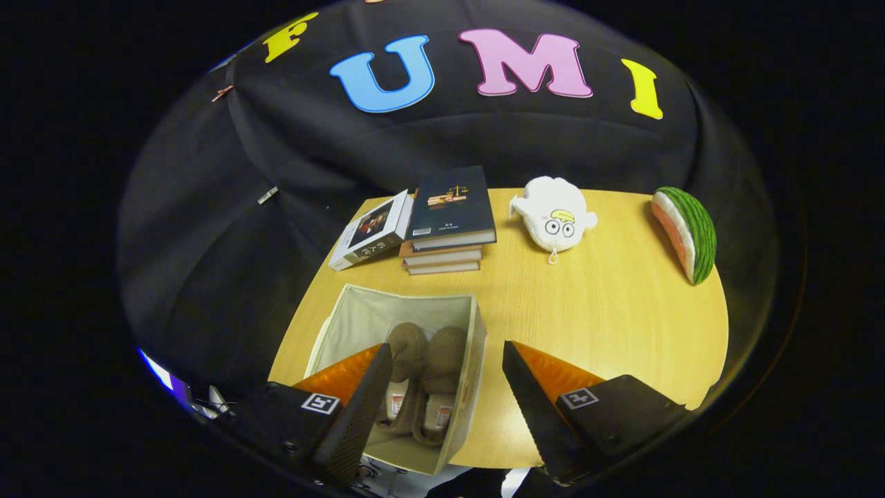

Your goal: Open the storage box then place both shoes into the box .Put the left shoe in first, then the right shoe, with the right side of both shoes facing outward in a uniform manner.

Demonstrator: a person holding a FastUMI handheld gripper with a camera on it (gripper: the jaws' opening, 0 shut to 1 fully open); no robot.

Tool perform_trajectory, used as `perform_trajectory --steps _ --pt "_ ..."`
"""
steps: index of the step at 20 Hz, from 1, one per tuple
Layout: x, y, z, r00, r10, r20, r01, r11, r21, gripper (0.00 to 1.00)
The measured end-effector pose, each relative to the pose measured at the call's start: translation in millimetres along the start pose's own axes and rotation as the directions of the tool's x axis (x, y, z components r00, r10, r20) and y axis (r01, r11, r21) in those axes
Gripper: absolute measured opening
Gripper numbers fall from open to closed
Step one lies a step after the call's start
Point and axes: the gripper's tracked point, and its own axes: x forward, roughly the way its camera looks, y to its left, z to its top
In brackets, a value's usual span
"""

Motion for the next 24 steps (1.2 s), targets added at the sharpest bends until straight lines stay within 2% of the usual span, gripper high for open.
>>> perform_trajectory --steps 5,9,16,20,24 --pt "-35 -43 31 0.989 -0.041 0.143 0.047 0.998 -0.044 0.99" --pt "-69 -80 59 0.961 -0.083 0.265 0.099 0.994 -0.048 0.99" --pt "-134 -129 97 0.876 -0.144 0.461 0.194 0.979 -0.063 0.98" --pt "-165 -145 103 0.822 -0.176 0.542 0.269 0.958 -0.097 0.98" --pt "-193 -147 102 0.770 -0.176 0.613 0.293 0.951 -0.095 0.98"
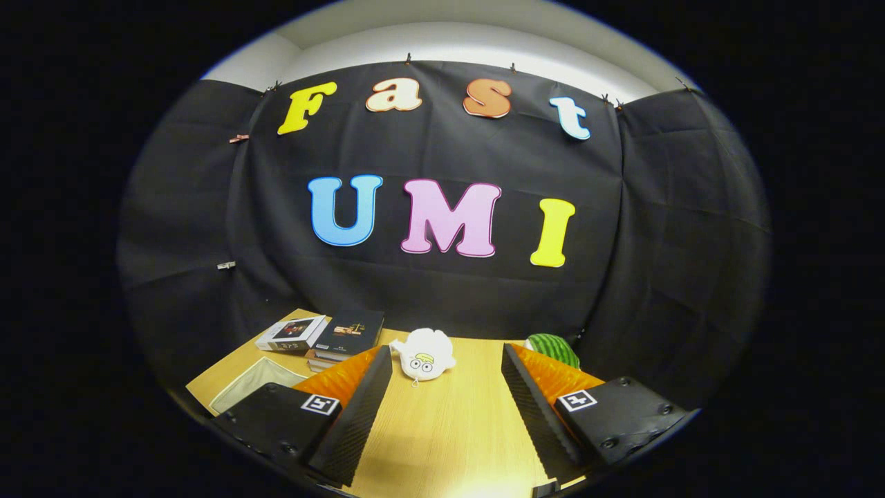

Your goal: Open the storage box then place both shoes into the box .Put the left shoe in first, then the right shoe, with the right side of both shoes facing outward in a uniform manner.

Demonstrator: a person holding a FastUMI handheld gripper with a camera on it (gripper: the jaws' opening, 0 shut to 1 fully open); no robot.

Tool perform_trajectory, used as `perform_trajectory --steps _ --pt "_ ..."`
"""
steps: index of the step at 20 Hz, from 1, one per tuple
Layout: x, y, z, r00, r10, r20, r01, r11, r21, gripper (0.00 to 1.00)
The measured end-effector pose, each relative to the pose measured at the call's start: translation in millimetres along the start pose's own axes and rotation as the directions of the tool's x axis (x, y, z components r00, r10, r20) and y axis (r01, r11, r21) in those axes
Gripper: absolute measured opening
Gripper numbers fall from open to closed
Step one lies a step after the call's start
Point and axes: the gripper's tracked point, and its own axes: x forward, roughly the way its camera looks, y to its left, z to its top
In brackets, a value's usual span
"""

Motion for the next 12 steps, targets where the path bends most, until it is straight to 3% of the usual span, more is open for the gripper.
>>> perform_trajectory --steps 4,12 --pt "-22 -14 4 0.996 -0.055 0.072 0.054 0.998 0.011 0.98" --pt "-35 -30 2 0.992 -0.088 0.090 0.089 0.996 -0.003 0.98"
